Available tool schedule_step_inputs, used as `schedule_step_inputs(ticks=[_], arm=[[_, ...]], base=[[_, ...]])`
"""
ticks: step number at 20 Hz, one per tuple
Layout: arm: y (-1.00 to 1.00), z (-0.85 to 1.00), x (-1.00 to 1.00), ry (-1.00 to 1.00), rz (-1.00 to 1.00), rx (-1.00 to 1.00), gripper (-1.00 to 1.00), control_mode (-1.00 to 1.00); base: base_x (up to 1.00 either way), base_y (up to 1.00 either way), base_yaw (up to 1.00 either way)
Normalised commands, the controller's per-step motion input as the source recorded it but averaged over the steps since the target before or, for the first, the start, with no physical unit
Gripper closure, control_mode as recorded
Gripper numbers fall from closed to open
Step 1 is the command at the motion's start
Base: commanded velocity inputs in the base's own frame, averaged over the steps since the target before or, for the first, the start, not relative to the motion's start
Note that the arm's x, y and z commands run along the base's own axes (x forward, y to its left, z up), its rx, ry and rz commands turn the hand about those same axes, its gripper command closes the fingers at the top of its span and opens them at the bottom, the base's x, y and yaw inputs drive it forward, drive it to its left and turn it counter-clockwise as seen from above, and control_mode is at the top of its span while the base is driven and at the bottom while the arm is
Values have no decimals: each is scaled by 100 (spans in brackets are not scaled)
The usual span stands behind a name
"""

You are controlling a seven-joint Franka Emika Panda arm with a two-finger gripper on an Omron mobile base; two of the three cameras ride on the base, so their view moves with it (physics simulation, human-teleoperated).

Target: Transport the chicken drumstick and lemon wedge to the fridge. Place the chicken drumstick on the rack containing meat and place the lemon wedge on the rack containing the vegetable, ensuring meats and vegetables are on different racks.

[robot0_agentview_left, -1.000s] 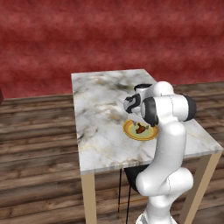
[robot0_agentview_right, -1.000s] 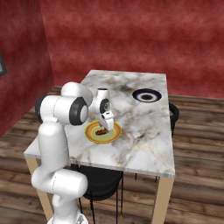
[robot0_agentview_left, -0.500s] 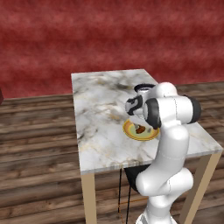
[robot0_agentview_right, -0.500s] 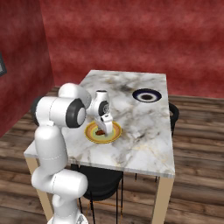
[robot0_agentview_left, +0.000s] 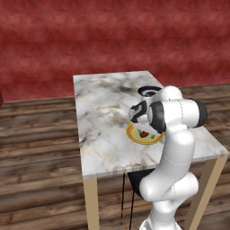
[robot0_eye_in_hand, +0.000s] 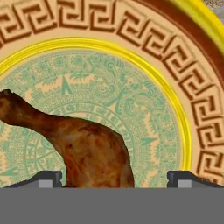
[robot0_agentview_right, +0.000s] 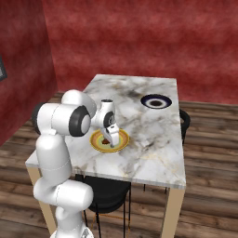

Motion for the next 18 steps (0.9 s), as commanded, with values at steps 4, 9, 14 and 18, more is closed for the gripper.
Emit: schedule_step_inputs(ticks=[4,9,14,18], arm=[[0,-17,1,-6,0,0,-100,-100],[0,-16,0,-5,0,0,100,-100],[0,-9,0,-3,0,0,100,-100],[0,-7,0,0,0,0,100,-100]], base=[[0,0,0],[0,0,0],[0,0,0],[0,0,0]])
